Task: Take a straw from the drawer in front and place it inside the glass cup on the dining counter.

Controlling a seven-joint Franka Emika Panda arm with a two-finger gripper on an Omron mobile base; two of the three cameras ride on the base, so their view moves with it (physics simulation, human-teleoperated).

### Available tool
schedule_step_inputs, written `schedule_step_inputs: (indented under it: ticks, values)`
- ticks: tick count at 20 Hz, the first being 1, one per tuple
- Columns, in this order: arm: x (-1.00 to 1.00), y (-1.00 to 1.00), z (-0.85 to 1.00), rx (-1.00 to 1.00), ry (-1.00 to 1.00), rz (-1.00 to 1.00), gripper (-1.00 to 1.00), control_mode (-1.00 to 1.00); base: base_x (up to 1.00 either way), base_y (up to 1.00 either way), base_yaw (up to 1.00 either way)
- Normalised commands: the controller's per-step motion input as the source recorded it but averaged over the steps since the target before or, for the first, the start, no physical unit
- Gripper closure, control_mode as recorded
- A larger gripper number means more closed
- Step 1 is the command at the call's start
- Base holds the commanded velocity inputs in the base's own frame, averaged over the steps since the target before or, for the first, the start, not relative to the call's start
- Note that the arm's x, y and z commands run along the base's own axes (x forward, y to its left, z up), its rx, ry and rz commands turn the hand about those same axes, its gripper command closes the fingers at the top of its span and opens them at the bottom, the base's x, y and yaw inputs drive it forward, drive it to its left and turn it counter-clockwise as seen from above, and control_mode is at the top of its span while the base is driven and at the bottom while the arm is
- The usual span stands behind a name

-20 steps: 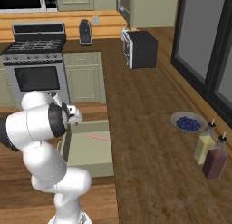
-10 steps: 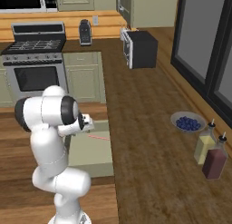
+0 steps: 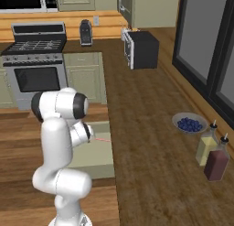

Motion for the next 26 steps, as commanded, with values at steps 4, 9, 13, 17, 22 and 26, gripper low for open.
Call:
schedule_step_inputs:
  ticks: [4,9,13,17,22,26]
  values:
    - [-0.02,0.78,-0.14,0.06,0.0,0.0,-1.0,-1.0,0.0,0.0,0.0]
    - [-0.27,1.0,0.02,0.04,0.0,0.02,-1.0,-1.0,0.0,0.0,0.0]
    - [-0.22,1.0,0.15,0.02,0.08,0.04,-1.0,-1.0,0.0,0.0,0.0]
    - [0.25,0.16,0.48,0.01,0.02,0.0,-1.0,-1.0,0.0,0.0,0.0]
    - [0.62,-0.56,0.57,-0.01,0.0,0.0,-1.0,-1.0,0.0,0.0,0.0]
    - [0.66,-0.57,0.2,-0.01,0.0,0.01,-1.0,-1.0,0.0,0.0,0.0]
